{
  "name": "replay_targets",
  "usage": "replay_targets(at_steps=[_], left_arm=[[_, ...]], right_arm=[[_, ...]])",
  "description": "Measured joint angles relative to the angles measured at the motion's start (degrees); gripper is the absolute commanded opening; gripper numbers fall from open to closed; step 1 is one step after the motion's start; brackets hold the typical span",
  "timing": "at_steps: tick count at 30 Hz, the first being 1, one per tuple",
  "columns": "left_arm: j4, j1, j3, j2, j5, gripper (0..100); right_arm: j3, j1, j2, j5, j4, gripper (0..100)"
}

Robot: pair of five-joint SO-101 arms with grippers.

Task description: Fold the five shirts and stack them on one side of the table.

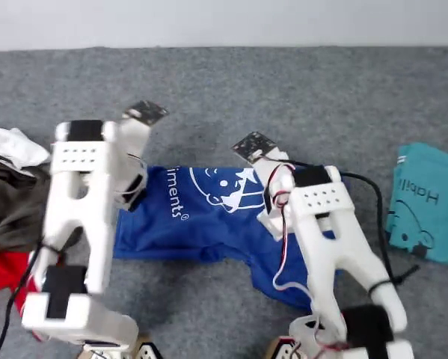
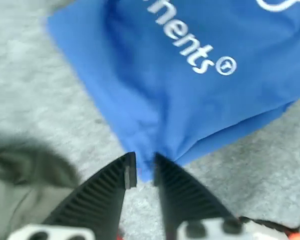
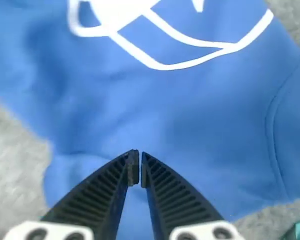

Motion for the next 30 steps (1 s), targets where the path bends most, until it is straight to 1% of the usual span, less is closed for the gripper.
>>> replay_targets(at_steps=[2,5,8,11,15,20,24,27,30], left_arm=[[-0.26,0.79,0.0,4.48,0.09,2],[-0.35,0.09,0.0,11.08,0.26,2],[-0.44,-2.29,0.0,15.82,0.35,2],[-0.53,-5.01,-0.18,18.9,-1.05,2],[-1.14,-6.59,-0.53,19.69,-1.76,2],[-1.41,-8.88,-2.46,19.69,-2.02,2],[1.76,-9.23,-6.07,19.69,-2.2,2],[2.46,-9.41,-8.62,19.69,-2.73,2],[2.55,-9.41,-10.11,16.97,-2.99,2]], right_arm=[[0.0,1.67,3.96,0.0,-2.46,1.0],[0.0,3.96,9.76,0.0,-4.84,0.9],[0.0,5.98,14.42,0.0,-5.36,0.9],[-0.79,8.0,16.97,0.0,-5.45,0.9],[-1.85,9.58,18.2,2.9,-5.36,0.9],[-2.02,11.78,18.2,3.96,-4.92,0.9],[-4.13,12.31,18.46,5.54,0.44,0.9],[-7.47,13.1,17.49,5.71,4.57,0.9],[-12.22,13.36,14.51,5.71,6.95,1.1]])
